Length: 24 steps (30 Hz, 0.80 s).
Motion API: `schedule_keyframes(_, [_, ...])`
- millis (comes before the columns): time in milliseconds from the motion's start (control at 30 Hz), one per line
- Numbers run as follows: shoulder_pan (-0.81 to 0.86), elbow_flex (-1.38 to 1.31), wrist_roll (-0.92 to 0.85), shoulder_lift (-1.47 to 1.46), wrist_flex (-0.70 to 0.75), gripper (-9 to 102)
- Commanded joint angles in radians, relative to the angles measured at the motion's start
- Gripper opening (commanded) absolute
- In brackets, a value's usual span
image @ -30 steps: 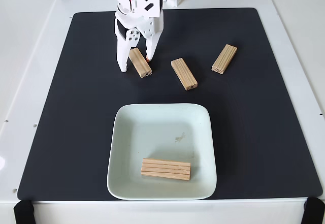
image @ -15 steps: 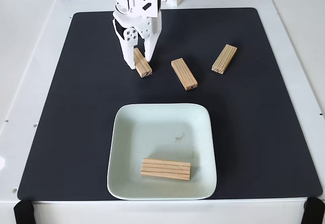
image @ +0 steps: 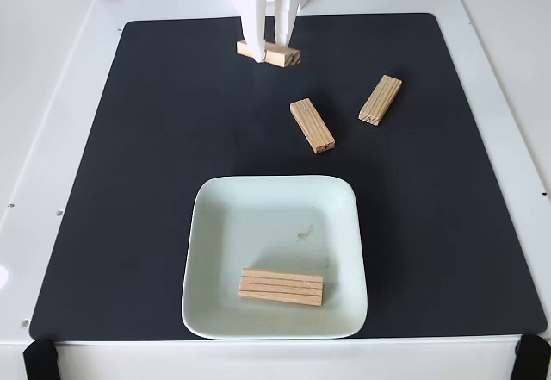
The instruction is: Pick up the wooden block and place them on the plate.
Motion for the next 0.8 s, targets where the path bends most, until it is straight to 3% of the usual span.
schedule_keyframes(0, [-0.005, -0.009, -0.120, 0.164, -0.011, 0])
schedule_keyframes(167, [-0.014, -0.133, -0.342, 0.253, -0.055, 0])
schedule_keyframes(467, [-0.052, -0.360, -0.779, 0.164, -0.491, 0])
schedule_keyframes(600, [-0.075, -0.500, -0.821, -0.041, -0.577, 0])
schedule_keyframes(767, [-0.089, -0.778, -0.821, -0.399, -0.581, 0])
